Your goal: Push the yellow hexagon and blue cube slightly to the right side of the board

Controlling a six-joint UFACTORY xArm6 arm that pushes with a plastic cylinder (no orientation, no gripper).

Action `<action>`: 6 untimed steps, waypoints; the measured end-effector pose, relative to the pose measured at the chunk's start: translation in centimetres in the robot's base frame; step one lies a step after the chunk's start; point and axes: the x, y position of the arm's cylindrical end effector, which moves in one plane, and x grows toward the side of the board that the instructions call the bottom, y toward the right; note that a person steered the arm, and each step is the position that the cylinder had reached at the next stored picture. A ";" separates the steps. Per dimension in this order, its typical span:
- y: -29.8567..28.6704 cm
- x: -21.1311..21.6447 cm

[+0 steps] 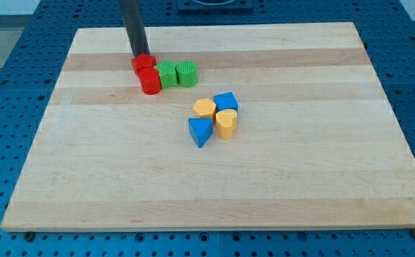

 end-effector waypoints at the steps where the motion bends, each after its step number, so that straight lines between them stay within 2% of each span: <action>1: -3.7 2.9; 2: -7.6 10.0; 3: -3.2 16.4; 4: 5.2 17.3; 5: 13.5 14.9; 6: 17.7 10.5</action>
